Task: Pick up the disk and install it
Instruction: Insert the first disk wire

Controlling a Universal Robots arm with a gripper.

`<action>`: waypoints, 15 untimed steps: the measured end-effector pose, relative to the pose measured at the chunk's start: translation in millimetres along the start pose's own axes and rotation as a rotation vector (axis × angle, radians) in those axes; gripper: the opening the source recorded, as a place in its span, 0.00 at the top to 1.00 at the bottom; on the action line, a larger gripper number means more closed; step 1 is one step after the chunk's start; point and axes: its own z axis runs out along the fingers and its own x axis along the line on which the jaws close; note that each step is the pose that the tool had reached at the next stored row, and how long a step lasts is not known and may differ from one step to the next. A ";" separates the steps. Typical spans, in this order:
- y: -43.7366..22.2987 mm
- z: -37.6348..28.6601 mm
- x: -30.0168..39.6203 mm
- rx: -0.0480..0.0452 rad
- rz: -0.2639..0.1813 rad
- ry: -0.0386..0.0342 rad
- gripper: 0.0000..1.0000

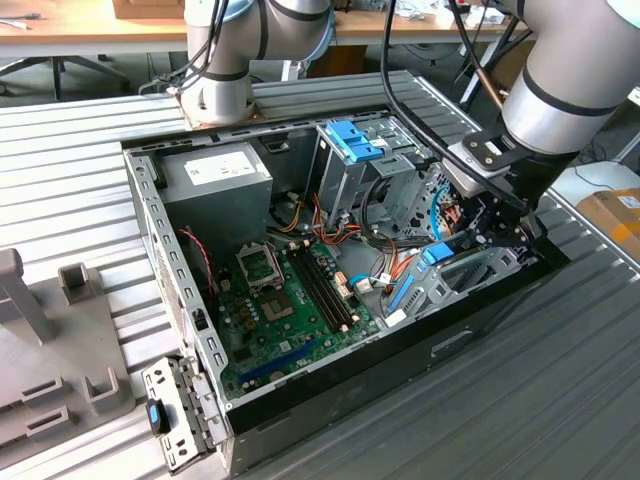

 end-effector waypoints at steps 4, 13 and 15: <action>-2.0 -10.3 -0.6 0.0000 0.000 0.0002 0.70; -9.6 -47.7 -2.7 0.0012 0.000 0.0002 0.70; -9.6 -47.7 -2.7 0.0013 0.000 0.0030 0.70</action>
